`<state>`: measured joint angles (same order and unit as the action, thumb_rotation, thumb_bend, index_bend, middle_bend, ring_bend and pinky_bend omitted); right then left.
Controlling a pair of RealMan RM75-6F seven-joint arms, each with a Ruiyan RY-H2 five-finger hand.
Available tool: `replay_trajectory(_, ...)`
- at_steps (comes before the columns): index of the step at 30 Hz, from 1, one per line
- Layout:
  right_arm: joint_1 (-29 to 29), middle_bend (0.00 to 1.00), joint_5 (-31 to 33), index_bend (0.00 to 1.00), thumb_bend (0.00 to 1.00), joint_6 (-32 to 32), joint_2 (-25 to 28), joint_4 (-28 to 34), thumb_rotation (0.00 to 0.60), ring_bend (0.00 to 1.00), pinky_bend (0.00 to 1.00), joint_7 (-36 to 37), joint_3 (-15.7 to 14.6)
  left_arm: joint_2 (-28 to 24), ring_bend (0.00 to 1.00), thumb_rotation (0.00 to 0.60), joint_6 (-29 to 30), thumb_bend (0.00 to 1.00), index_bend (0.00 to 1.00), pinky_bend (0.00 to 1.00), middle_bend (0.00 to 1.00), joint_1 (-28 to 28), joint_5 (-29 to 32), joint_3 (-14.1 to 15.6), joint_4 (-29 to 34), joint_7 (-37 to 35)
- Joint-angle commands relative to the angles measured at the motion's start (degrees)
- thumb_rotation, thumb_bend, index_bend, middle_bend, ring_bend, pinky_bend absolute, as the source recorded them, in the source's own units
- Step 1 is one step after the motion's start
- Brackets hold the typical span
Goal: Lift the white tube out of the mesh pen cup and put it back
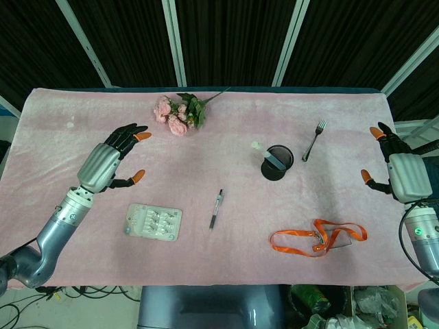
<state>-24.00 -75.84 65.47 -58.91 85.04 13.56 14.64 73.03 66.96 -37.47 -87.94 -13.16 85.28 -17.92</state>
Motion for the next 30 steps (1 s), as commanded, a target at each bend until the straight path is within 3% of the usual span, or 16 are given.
replay_trajectory(1,-0.4,0.00,0.8,0.02,0.27,-0.2,-0.4,0.3,0.600,0.10,0.19,-0.4,0.4,-0.1,0.00,0.600,-0.2,0.34,0.14,0.09,0.09,-0.3,0.4,0.0,0.0,-0.5)
replay_trajectory(23,0.0,0.00,1.8,0.02,0.27,0.5,2.4,4.1,0.600,0.10,0.19,-2.4,0.2,-1.2,0.00,0.600,2.7,0.34,0.14,0.10,0.09,0.4,1.0,0.6,0.5,-0.5)
replay_trajectory(30,0.6,0.00,2.3,0.02,0.27,0.9,3.4,4.4,0.600,0.10,0.19,-0.9,0.5,-1.8,0.00,0.600,3.4,0.34,0.14,0.10,0.09,1.0,0.8,1.4,-1.4,2.8)
